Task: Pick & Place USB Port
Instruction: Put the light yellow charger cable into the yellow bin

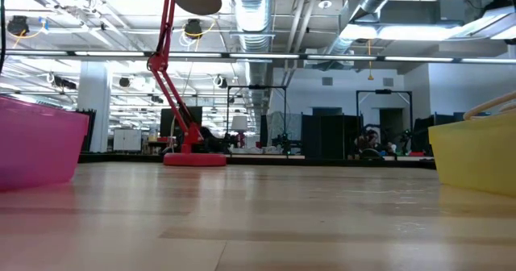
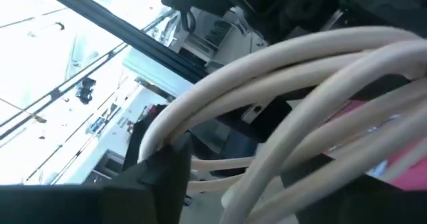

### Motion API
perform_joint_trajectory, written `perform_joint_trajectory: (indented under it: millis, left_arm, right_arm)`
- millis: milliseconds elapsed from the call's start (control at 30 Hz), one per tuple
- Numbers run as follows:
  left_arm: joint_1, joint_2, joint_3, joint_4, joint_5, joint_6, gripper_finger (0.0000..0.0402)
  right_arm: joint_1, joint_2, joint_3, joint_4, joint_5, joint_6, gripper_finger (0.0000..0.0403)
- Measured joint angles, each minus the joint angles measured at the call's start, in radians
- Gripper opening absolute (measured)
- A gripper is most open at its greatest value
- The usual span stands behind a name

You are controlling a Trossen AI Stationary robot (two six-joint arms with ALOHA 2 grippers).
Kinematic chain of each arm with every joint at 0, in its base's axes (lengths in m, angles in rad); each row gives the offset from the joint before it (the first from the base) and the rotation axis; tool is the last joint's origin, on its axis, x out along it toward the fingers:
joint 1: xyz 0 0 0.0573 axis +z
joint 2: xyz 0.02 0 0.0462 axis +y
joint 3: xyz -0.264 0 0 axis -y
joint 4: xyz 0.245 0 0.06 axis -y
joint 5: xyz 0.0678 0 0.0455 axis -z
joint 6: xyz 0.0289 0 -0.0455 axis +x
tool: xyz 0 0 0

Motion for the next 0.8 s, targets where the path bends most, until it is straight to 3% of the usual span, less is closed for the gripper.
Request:
perform_joint_trajectory:
  millis: [133, 300, 433, 800]
  left_arm:
    - [0.0, 0.0, -0.001, -0.006, 0.003, -0.007, 0.0058]
    - [0.001, 0.0, -0.001, 0.0, 0.0, 0.002, 0.0063]
    - [0.001, 0.001, -0.002, -0.014, 0.002, -0.001, 0.009]
    - [0.001, 0.002, -0.003, -0.016, 0.007, -0.003, 0.0099]
  right_arm:
    - [-0.001, -0.016, 0.0, -0.035, 0.0, -0.024, 0.0143]
    - [-0.001, -0.016, 0.0, -0.052, 0.004, -0.039, 0.0022]
    - [0.0, -0.017, 0.0, -0.081, 0.019, -0.056, 0.0014]
    - [0.004, -0.032, 0.002, -0.168, 0.047, -0.084, 0.0005]
